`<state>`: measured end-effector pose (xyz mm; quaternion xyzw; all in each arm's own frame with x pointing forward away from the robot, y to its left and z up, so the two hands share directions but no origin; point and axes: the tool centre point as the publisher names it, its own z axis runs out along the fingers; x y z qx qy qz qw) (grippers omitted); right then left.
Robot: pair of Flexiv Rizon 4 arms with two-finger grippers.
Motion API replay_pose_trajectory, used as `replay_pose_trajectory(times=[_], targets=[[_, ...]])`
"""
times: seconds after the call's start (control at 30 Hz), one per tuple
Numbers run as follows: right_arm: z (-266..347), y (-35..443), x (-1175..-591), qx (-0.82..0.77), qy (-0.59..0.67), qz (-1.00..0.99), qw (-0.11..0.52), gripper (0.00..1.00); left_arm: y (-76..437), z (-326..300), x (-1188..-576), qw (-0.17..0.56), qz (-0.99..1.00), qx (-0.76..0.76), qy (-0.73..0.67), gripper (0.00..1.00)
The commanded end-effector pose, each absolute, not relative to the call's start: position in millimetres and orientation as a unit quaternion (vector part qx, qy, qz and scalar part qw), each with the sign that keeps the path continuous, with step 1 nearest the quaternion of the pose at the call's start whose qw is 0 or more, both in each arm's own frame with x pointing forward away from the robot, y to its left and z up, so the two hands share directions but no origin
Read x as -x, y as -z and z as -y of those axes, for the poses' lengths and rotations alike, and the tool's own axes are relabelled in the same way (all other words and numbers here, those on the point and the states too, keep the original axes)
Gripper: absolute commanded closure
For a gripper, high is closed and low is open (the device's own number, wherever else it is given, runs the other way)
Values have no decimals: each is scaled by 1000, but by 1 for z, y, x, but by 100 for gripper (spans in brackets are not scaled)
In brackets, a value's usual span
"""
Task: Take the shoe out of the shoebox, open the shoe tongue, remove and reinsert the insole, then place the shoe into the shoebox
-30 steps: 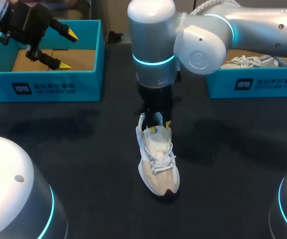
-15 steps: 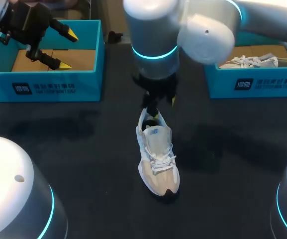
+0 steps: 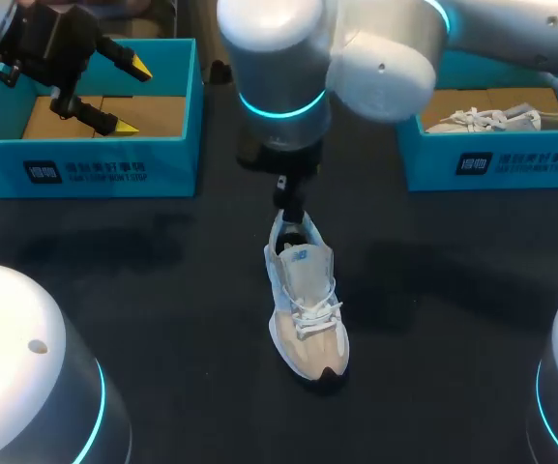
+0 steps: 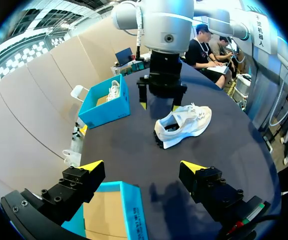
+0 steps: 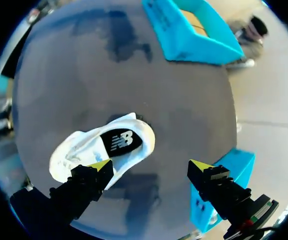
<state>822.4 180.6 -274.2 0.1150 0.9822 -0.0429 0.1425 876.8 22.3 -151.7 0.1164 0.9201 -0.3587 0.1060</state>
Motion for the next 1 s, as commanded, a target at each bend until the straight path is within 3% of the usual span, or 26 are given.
replay_pose_trajectory(times=[0.03,0.63,0.73,0.77,0.8,0.87,1.0], targets=[[-191,292,-834,-74,39,-987,138,0,151,-22,-877,106,-921,-116,357,0],[-194,353,-853,9,27,-994,110,2,151,-22,-877,106,-921,-116,357,0],[-193,360,-855,15,28,-994,109,13,151,-22,-877,106,-921,-116,357,0],[-193,361,-855,16,28,-993,109,20,151,-22,-877,106,-921,-116,357,0],[-193,362,-856,21,28,-993,108,37,151,-22,-877,106,-921,-116,357,0],[-192,364,-856,30,32,-993,107,52,151,-22,-877,106,-921,-116,357,0],[-189,369,-856,30,34,-993,107,57,151,-22,-877,106,-921,-116,357,0]])
